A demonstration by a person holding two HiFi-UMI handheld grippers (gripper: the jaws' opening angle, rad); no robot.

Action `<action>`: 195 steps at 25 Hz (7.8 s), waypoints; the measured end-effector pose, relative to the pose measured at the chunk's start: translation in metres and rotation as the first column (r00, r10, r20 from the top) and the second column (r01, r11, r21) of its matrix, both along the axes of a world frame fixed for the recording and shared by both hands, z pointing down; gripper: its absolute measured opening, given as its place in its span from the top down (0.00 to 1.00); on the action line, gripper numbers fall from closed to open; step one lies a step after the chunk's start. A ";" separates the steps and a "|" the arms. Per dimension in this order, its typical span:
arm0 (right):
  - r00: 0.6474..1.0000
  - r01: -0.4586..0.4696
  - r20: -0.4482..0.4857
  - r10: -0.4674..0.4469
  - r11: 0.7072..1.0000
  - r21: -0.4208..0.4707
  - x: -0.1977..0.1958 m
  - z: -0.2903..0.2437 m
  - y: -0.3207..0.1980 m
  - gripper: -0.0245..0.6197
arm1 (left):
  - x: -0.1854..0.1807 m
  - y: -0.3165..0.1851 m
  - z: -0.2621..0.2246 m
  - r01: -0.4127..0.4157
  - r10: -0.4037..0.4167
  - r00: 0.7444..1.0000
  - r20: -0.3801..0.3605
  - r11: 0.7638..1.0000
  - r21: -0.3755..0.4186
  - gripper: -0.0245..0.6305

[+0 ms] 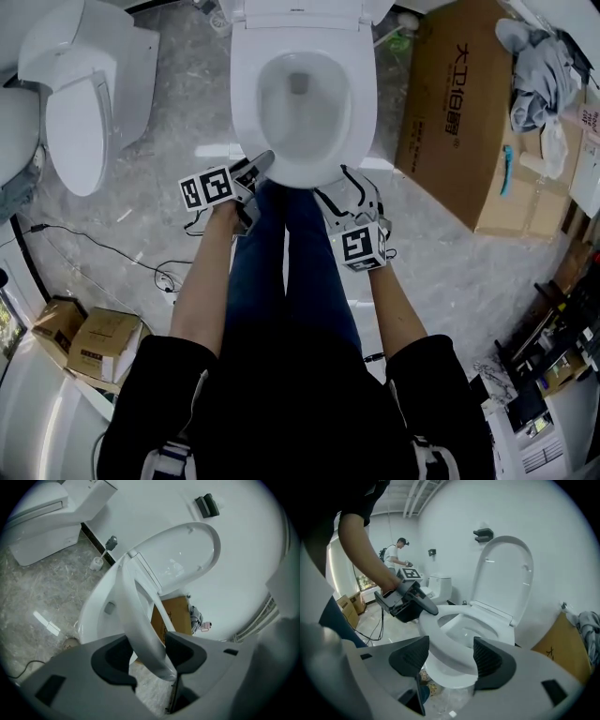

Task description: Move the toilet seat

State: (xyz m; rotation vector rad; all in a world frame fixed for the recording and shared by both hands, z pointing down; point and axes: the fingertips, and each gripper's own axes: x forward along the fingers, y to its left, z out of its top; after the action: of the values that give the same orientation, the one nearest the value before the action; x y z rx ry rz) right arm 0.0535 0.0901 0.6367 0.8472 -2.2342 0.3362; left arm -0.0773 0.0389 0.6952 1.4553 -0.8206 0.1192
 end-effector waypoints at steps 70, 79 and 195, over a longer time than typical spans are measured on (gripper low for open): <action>0.929 0.310 -0.320 -0.187 0.865 0.395 -0.027 -0.182 -0.176 0.73 | 0.046 -0.131 -0.235 -0.944 0.189 0.321 0.928 0.149 0.296 0.68; 0.937 0.300 -0.298 -0.183 0.858 0.417 -0.027 -0.204 -0.220 0.74 | 0.050 -0.174 -0.252 -0.948 0.162 0.312 0.936 0.123 0.294 0.74; 0.970 -0.094 -0.152 0.192 0.866 0.492 -0.002 -0.250 -0.416 0.93 | 0.040 -0.361 -0.304 -0.784 -0.132 0.481 0.867 0.379 0.492 0.95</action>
State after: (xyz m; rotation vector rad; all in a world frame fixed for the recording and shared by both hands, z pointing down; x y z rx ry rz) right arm 0.0513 -0.3257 0.3867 1.2540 -2.0970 -0.2486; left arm -0.0376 -0.3224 0.3908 2.7331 -1.3905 0.9711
